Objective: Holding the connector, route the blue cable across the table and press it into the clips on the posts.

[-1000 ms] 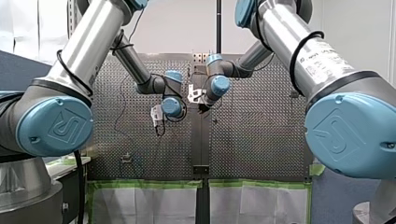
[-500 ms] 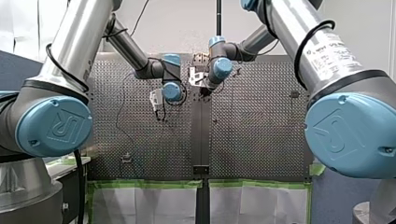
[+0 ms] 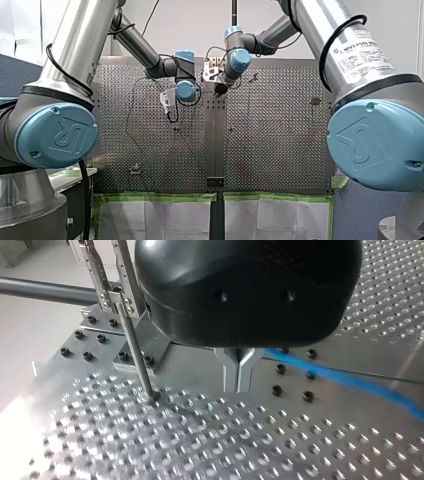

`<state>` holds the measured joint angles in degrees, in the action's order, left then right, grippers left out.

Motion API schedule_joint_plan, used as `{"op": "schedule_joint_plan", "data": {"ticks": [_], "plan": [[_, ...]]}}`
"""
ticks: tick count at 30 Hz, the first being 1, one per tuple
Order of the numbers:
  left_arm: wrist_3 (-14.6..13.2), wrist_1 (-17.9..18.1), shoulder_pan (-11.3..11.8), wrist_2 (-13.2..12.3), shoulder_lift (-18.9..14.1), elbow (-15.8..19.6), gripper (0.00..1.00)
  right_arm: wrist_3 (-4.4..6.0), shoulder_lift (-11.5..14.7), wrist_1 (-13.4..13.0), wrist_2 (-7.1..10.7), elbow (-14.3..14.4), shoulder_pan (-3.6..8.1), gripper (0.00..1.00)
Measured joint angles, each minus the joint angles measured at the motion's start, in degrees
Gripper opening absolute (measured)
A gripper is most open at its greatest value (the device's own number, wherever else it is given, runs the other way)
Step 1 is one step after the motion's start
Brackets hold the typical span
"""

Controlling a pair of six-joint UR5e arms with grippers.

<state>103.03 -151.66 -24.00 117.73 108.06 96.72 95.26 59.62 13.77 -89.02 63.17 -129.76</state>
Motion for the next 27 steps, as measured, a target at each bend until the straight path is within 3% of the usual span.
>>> {"op": "schedule_joint_plan", "data": {"ticks": [8, 20, 27], "plan": [[-1.64, -3.21, 0.38, 3.15, -0.50, 0.02, 0.00, 1.16, 1.83, 0.59, 0.21, 0.26, -0.15, 0.00], [-2.54, -3.76, 0.63, 3.10, -5.53, 0.04, 0.00, 2.70, 4.21, 0.68, 0.21, 0.32, -0.14, 0.00], [-2.71, -3.72, 0.76, 2.08, -6.39, 0.03, 0.00, 3.14, 4.88, 0.72, 0.41, 0.32, 0.15, 0.00]]}}
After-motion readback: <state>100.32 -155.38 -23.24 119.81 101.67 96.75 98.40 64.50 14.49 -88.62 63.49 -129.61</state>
